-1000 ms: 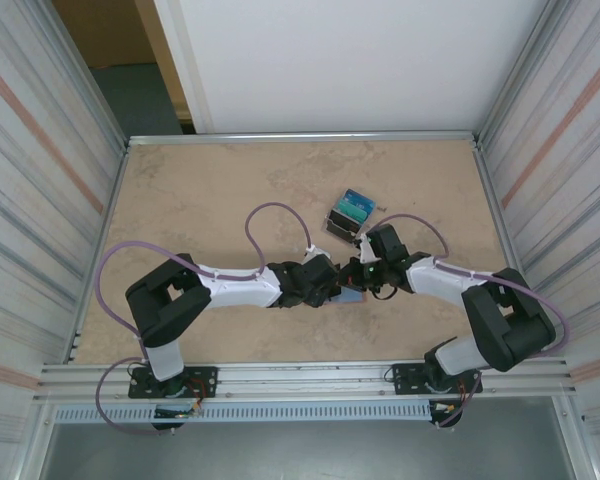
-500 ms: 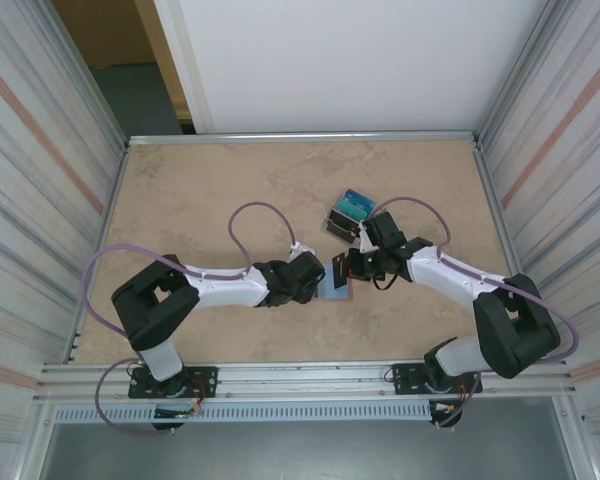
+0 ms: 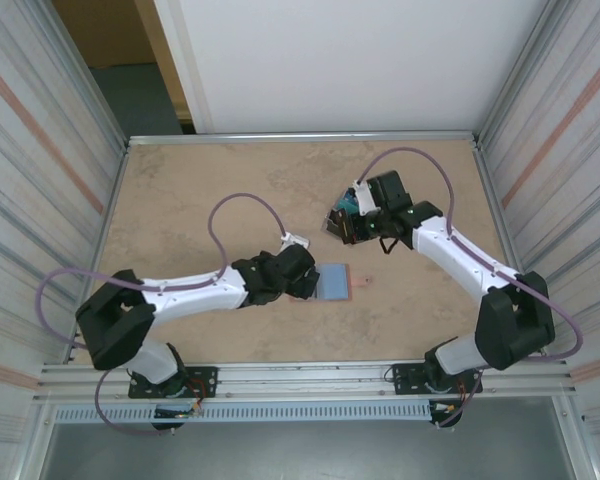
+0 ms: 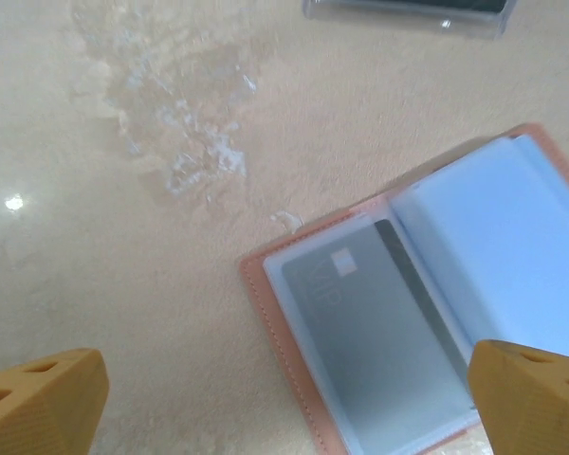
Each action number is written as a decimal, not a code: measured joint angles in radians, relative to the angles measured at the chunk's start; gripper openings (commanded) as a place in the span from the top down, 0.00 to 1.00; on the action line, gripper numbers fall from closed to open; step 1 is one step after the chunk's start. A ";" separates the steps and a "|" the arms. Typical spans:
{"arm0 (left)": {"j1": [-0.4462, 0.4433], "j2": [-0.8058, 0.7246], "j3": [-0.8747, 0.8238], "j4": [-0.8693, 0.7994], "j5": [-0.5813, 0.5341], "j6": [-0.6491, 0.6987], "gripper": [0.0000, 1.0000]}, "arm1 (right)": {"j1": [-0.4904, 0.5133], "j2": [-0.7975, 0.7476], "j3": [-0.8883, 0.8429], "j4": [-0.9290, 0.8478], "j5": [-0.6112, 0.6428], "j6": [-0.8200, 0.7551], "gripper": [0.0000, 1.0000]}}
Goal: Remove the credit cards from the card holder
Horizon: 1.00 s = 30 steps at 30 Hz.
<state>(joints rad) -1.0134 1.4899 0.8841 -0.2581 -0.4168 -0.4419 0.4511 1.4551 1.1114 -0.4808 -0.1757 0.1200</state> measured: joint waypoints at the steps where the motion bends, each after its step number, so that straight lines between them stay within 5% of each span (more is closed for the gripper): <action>1: 0.000 -0.020 -0.009 0.000 -0.005 -0.003 0.01 | 0.000 0.018 0.020 -0.005 0.016 -0.032 1.00; 15: 0.011 -0.183 -0.142 -0.007 -0.058 -0.062 0.01 | -0.001 0.194 0.159 -0.018 0.150 -0.365 1.00; 30: 0.023 -0.196 -0.148 -0.007 -0.064 -0.079 0.01 | -0.022 0.295 0.188 -0.019 0.140 -0.453 0.99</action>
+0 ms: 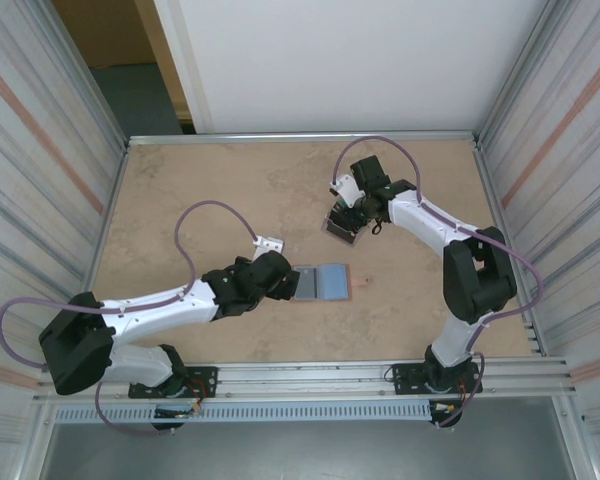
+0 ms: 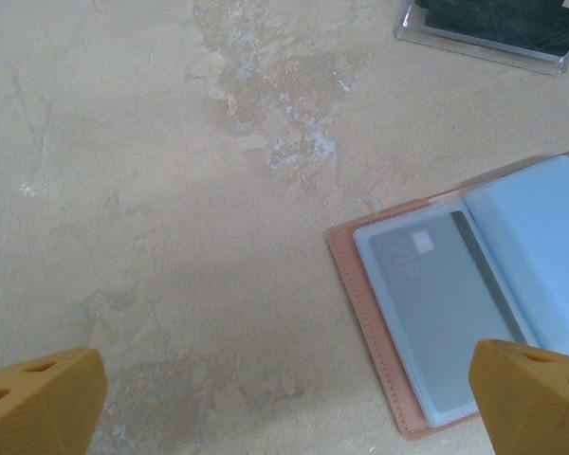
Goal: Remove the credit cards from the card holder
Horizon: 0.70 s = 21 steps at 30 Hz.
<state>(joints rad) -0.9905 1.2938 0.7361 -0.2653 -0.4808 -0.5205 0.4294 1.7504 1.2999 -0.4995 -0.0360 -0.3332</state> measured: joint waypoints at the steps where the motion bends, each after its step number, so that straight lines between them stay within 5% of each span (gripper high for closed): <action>1: 0.002 0.000 0.000 0.000 0.000 0.000 0.01 | 0.000 0.005 0.000 -0.001 -0.005 -0.001 0.99; 9: 0.010 0.000 0.000 0.000 0.000 0.000 0.01 | 0.000 0.038 0.002 -0.012 -0.024 -0.002 0.91; 16: 0.010 0.000 0.000 0.000 0.000 0.000 0.01 | 0.000 0.050 0.017 -0.026 -0.026 -0.014 0.69; 21: 0.010 0.000 0.000 0.000 0.000 0.000 0.01 | 0.000 0.050 0.017 -0.030 -0.033 -0.010 0.63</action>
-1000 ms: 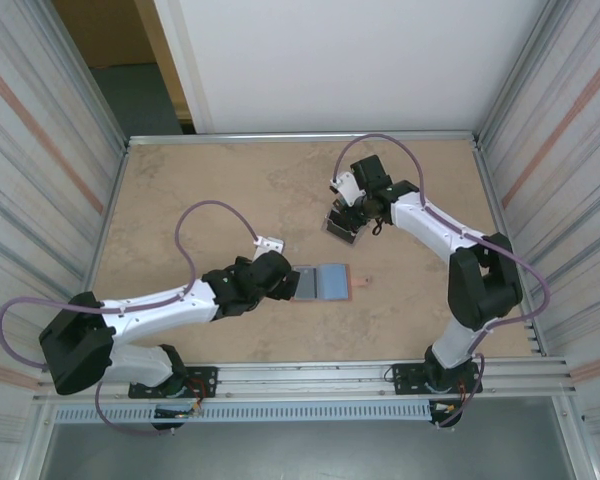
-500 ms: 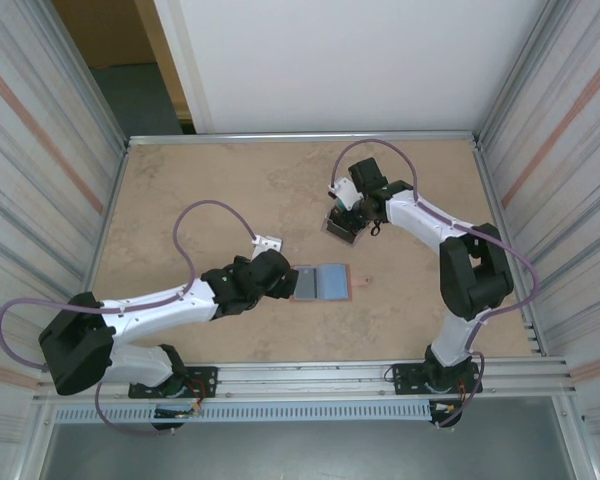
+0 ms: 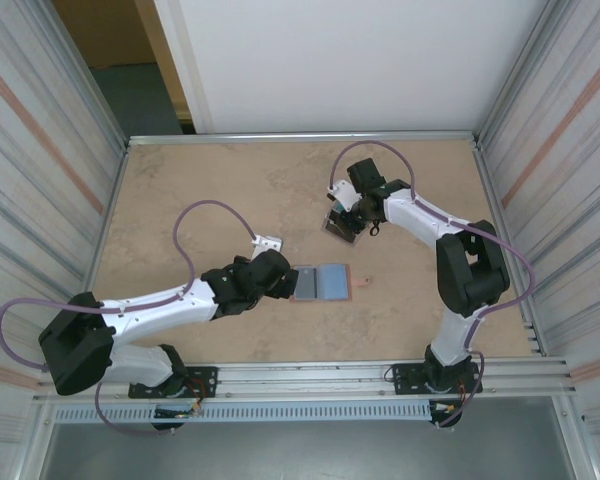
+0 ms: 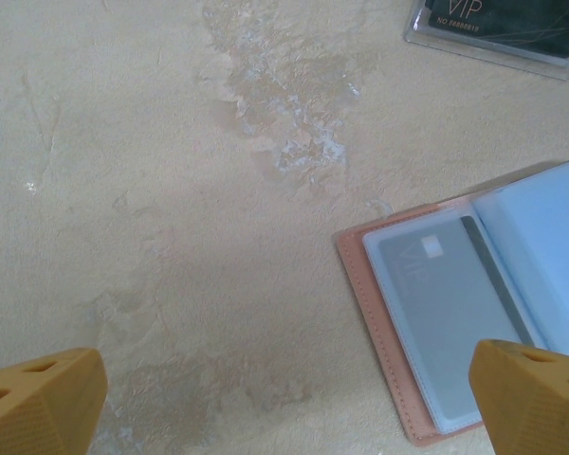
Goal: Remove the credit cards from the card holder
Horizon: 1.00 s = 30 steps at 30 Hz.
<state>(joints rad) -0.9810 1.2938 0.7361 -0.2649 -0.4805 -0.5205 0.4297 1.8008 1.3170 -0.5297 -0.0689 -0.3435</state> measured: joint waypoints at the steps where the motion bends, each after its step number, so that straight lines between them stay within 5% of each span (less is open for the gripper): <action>1: 0.000 0.000 0.000 0.000 0.000 0.000 0.01 | 0.000 0.000 0.000 0.000 0.000 0.003 0.62; 16: 0.003 -0.068 -0.068 0.004 -0.048 -0.059 0.01 | 0.065 -0.200 -0.092 -0.004 0.058 0.357 0.51; 30: 0.030 -0.251 -0.229 -0.018 -0.179 -0.279 0.01 | 0.459 -0.212 -0.177 -0.023 0.227 0.728 0.56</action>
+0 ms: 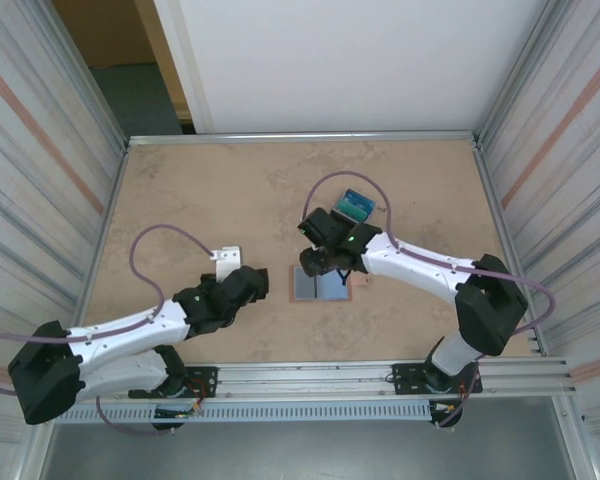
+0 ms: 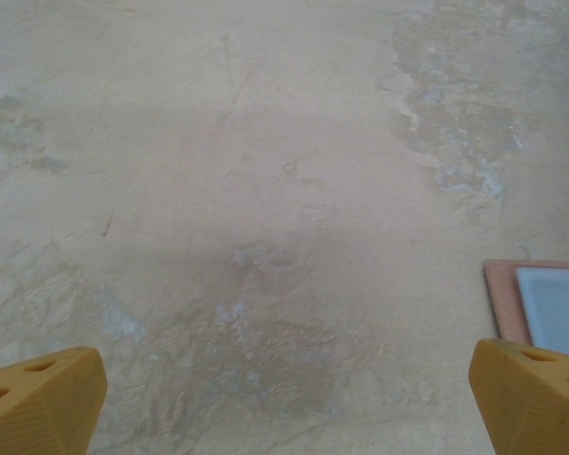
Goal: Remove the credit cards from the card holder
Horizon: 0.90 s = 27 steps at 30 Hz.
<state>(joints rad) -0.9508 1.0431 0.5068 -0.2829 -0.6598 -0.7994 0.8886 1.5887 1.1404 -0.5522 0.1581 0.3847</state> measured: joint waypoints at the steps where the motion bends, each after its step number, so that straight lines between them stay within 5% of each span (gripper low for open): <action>1: 0.003 -0.012 -0.009 -0.003 -0.004 -0.013 0.01 | 0.016 0.017 0.000 0.000 0.005 0.021 0.56; 13: 0.016 -0.075 -0.063 -0.037 -0.023 -0.084 0.01 | 0.142 0.245 0.086 -0.025 0.029 0.135 0.53; 27: 0.016 -0.076 -0.063 -0.036 -0.023 -0.096 0.01 | 0.141 0.270 0.090 -0.030 0.025 0.184 0.48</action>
<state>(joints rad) -0.9348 0.9672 0.4442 -0.3187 -0.6823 -0.8955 1.0298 1.8587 1.2304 -0.5819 0.1829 0.5686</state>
